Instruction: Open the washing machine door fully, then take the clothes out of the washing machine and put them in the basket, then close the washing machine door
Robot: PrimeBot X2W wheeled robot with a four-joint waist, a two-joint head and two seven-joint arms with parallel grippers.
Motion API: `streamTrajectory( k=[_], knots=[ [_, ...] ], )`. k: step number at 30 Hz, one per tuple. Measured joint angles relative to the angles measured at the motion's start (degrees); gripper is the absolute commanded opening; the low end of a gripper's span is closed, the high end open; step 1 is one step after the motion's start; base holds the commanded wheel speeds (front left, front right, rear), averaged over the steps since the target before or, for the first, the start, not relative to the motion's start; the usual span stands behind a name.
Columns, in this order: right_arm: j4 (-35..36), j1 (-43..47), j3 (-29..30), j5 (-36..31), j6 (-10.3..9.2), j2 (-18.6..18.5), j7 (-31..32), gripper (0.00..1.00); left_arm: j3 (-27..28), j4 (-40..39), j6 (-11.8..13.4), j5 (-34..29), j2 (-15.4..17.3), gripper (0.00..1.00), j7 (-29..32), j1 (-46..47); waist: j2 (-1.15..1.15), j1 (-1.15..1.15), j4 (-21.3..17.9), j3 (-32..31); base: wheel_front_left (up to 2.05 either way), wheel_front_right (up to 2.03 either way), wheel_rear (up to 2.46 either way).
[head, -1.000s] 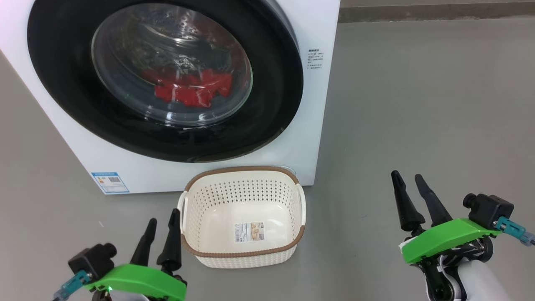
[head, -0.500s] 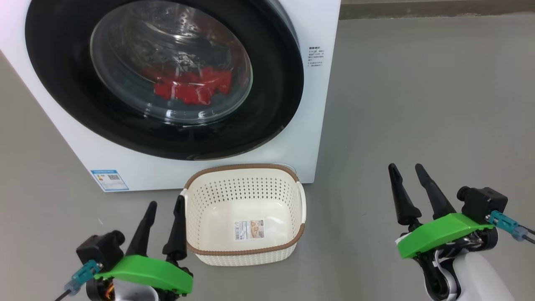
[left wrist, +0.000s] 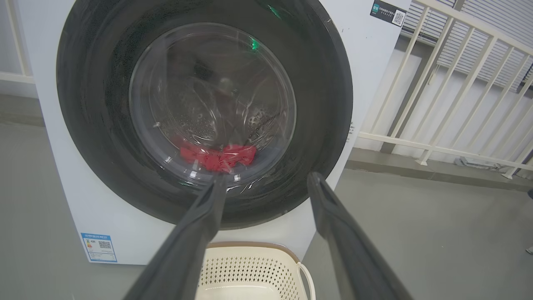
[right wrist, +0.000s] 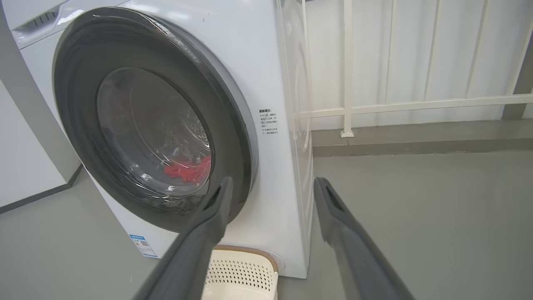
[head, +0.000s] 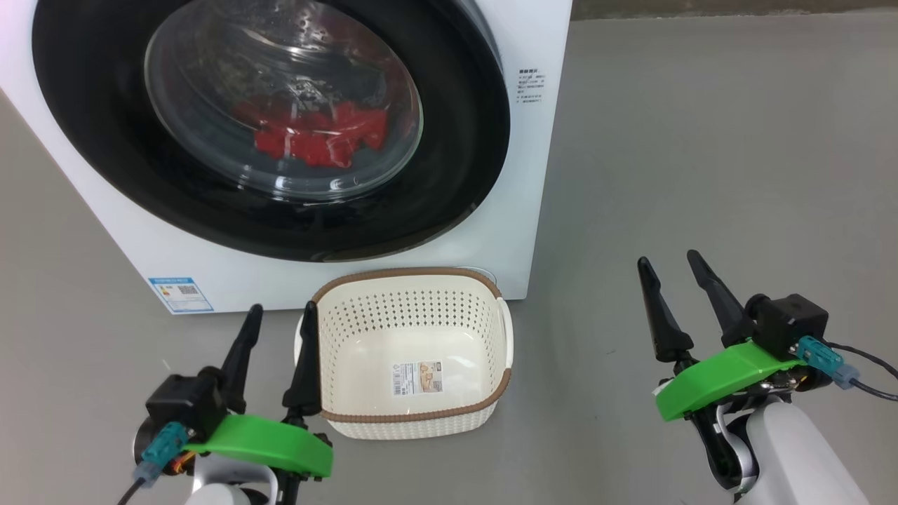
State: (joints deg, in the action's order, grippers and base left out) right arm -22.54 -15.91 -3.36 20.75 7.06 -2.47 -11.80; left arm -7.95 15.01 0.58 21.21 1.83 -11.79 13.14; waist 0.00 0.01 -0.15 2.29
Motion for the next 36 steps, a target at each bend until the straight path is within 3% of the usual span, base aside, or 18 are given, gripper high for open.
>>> streamTrajectory(
  k=[16, 32, 33, 34, 35, 36],
  knots=[
    [-0.7, -3.0, -1.3, -10.1, 0.07, -0.4, -2.4, 1.0, -1.8, -0.4, 1.2, -9.7, 0.0, 1.0, -2.5, 1.4, 0.0, 0.0, -0.2, 0.2, 0.0, 0.0, 0.0],
    [-1.3, -3.2, -1.2, -10.2, 0.08, -0.4, -2.8, 1.0, -1.8, -0.6, 1.4, -10.1, 0.1, 1.0, -2.5, 1.6, 0.0, 0.0, -0.1, 0.3, 0.0, 0.0, 0.0],
    [-1.5, -3.2, -1.2, -10.2, 0.08, -0.5, -2.8, 0.93, -1.8, -0.8, 1.4, -10.1, 0.1, 1.0, -2.5, 1.6, 0.0, 0.0, 0.0, 0.3, 0.0, 0.0, 0.0],
    [-1.5, -3.2, -1.2, -10.2, 0.08, -0.5, -2.8, 0.48, -1.8, -0.8, 1.4, -10.1, 0.1, 1.0, -2.5, 1.6, 0.0, 0.0, 0.0, 0.3, 0.0, 0.0, 0.0],
    [-1.6, -3.2, -1.2, -10.2, 0.08, -0.5, -2.8, 0.37, -1.9, -1.0, 1.4, -10.1, 0.1, 1.0, -2.5, 1.6, 0.0, 0.0, 0.1, 0.4, 0.0, 0.0, 0.0],
    [-1.6, -3.2, -1.2, -10.2, 0.08, -0.5, -2.8, 0.19, -1.9, -1.2, 1.4, -10.0, 0.1, 1.0, -2.5, 1.6, 0.0, 0.0, 0.1, 0.6, 0.0, 0.0, 0.0]
  ],
)
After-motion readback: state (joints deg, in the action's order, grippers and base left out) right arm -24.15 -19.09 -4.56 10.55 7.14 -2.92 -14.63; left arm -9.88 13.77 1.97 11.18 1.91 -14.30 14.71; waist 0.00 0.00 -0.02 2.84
